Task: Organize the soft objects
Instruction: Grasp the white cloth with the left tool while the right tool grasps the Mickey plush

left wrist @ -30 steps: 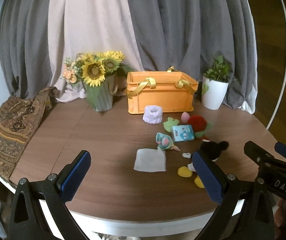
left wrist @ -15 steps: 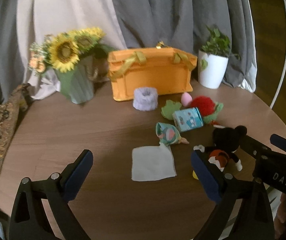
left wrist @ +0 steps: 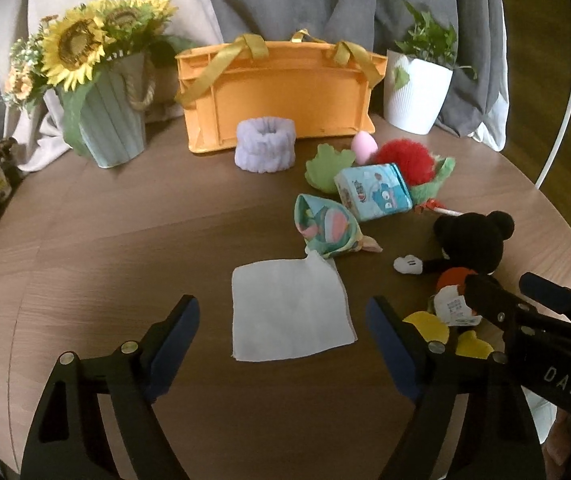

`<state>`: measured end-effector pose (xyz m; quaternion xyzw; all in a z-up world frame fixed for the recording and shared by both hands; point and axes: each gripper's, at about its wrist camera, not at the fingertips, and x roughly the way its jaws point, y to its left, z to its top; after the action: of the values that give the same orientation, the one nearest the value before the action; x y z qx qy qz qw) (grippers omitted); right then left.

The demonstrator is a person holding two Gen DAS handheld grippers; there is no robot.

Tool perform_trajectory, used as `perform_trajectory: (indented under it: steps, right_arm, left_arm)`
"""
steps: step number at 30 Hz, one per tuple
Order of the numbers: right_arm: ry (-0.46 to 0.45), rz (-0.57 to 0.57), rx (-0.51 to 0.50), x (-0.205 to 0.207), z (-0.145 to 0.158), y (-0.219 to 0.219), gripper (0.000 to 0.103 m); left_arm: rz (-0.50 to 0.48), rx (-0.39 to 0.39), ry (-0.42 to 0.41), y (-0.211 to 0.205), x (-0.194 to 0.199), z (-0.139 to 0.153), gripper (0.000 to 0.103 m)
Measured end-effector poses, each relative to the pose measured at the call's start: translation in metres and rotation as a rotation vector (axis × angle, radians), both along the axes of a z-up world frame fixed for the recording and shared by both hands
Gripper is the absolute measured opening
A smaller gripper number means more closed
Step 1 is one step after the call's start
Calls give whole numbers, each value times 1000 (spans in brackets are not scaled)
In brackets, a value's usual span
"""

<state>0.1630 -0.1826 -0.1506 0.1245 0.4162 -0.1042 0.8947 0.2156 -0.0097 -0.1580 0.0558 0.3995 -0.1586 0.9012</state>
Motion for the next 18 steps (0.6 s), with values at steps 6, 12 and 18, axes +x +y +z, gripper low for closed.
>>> perform_trajectory:
  steps: [6, 12, 18]
  right_arm:
    - [19, 2, -3, 9, -10, 2, 77]
    - [36, 1, -13, 17, -20, 1, 76]
    - [56, 5, -27, 22, -26, 3, 76]
  left_arm:
    - [-20, -7, 30, -3, 10, -13, 79]
    - [-31, -14, 69, -5, 18, -26, 72]
    - [-36, -4, 92, -7, 21, -36, 60]
